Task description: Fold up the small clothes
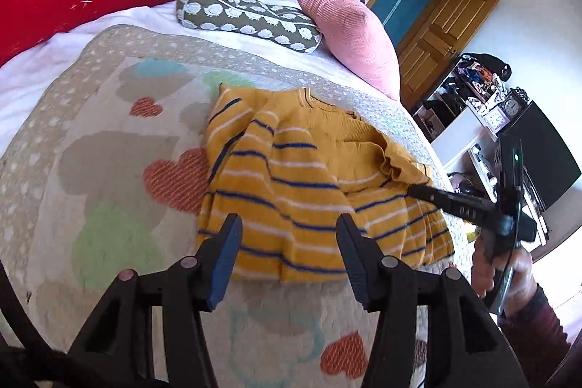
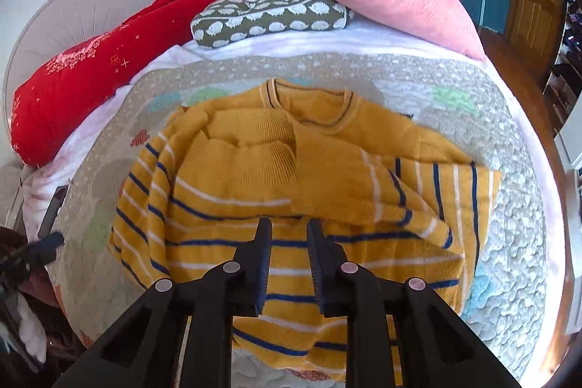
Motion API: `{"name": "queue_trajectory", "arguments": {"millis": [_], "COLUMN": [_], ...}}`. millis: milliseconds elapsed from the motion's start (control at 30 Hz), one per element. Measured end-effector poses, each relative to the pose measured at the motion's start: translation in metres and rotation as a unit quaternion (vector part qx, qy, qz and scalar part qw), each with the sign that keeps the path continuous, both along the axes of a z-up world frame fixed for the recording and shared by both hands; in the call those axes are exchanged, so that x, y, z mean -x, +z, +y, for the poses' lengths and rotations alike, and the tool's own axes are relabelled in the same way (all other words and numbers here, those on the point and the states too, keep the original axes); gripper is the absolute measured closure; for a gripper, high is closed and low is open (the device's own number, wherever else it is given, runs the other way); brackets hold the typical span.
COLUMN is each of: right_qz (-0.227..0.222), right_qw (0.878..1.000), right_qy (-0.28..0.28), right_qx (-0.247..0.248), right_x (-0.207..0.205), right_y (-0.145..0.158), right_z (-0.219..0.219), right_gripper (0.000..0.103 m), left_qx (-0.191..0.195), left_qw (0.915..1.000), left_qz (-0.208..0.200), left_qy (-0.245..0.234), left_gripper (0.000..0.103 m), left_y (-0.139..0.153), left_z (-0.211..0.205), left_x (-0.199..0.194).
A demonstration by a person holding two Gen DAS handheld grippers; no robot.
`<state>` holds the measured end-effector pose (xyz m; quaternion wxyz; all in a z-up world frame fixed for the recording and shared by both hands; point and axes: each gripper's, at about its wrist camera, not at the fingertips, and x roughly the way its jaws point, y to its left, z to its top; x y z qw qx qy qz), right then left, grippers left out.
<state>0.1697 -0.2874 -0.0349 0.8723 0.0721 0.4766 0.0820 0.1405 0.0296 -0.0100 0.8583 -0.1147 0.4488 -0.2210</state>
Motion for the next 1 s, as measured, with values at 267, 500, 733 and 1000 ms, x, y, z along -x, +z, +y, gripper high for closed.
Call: {"name": "queue_trajectory", "arguments": {"millis": [267,500,733,1000], "right_qz": [0.011,0.013,-0.030,0.002], "right_qw": [0.995,0.977,0.981,0.992], "right_qy": [-0.049,-0.170,-0.192,-0.126], "right_qx": [0.084,0.130,-0.025,-0.018], "right_x": [-0.075,-0.108,-0.029,0.022], "right_y": [-0.045,-0.048,-0.010,-0.031], "right_z": [-0.029,-0.081,-0.131,-0.102], "right_gripper": [0.088,0.081,0.067,0.037], "left_qx": [-0.125,-0.055,-0.033,-0.071], "left_qw": [0.9889,0.9899,0.9946,0.9930], "left_qz": [0.075,0.112,0.082,0.094], "left_qy": [0.029,0.067,0.054,-0.003], "left_gripper": [0.051,0.051,0.051,0.040], "left_y": [-0.069,-0.071,-0.045,-0.067], "left_z": [-0.046,-0.026,0.007,0.001], "left_x": [-0.120,-0.140,-0.102,-0.063]}}
